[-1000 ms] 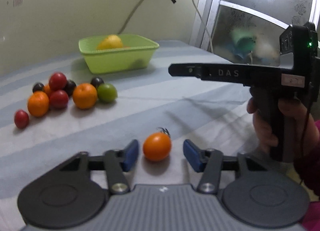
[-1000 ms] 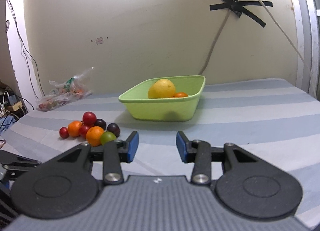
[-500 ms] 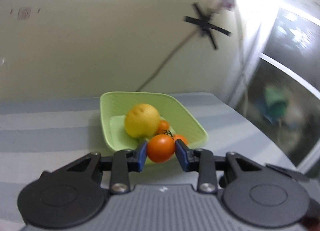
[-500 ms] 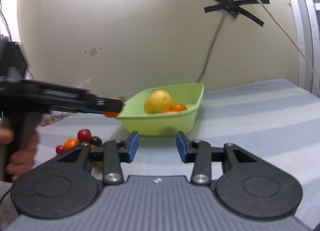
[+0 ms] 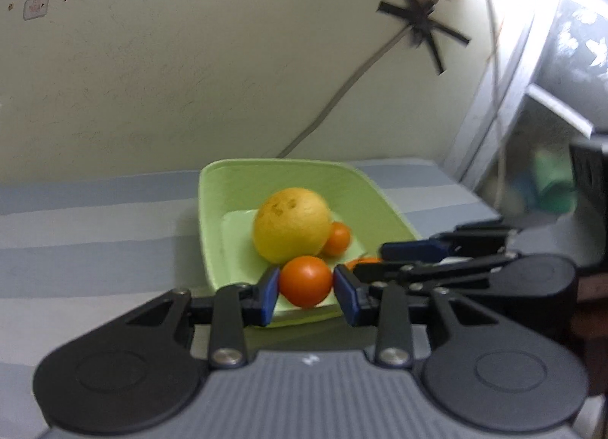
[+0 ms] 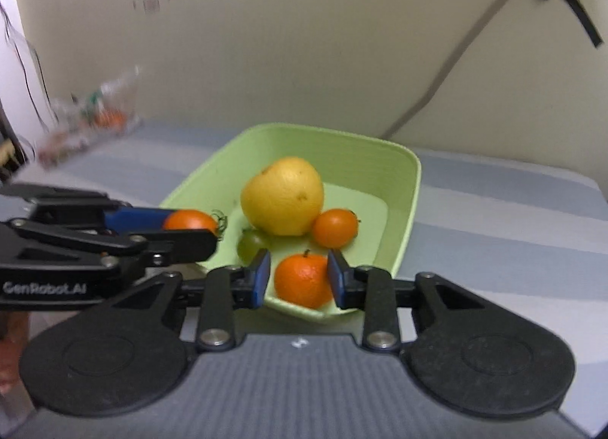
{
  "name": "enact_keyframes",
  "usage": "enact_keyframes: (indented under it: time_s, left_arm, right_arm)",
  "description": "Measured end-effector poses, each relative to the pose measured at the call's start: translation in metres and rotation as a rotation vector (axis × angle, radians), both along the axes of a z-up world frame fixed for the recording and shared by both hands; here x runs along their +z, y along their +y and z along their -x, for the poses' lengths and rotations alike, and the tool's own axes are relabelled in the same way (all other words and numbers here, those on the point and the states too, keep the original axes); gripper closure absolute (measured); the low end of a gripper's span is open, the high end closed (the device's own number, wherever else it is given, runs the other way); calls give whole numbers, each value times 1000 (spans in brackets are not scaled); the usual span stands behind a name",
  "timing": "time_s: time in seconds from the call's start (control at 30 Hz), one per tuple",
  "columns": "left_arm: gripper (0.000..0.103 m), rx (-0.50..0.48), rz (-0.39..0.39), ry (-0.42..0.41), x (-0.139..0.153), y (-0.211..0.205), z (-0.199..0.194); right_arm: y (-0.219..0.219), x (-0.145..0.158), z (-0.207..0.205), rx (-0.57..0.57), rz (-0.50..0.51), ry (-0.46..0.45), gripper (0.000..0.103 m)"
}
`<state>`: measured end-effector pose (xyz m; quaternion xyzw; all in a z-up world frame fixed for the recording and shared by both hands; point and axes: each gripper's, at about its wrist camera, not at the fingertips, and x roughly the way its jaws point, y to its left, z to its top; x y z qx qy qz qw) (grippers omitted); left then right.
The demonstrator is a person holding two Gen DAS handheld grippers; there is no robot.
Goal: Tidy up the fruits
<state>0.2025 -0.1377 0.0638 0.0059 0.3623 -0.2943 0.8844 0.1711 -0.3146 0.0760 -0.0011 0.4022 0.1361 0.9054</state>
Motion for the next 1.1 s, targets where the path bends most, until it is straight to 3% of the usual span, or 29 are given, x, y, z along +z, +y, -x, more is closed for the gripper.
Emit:
enact_keyframes:
  time_s: [0.1,0.23,0.37,0.47,0.63,0.87,0.97,1.1]
  left_arm:
    - [64,13,-8,39,-4,-1,-11]
    - [61,48,44,89,1,7,-19]
    - [57,40,143,18,25,38,6]
    - [53,63,174,-55,39,72,31]
    - [53,145,180,-79,32,136,66]
    - [49,221,165,-15,0,184,74]
    - [45,209,137,-57,-4,187,78]
    - [45,178,166,-41,-15,194,78]
  right_arm:
    - [4,0,-10,25,7,50,65]
    - [8,3,-4,-20,45,-50,70]
    - [9,13,30,-21,-58,-175,70]
    - [20,22,71,35,-104,-268,69]
    - [51,4,114,144,-165,-258,69]
    - [124,-19,129,303,32,-295,69]
    - [142,-14,126,345,54,-314,69]
    - [158,-13,121,404,91,-332,69]
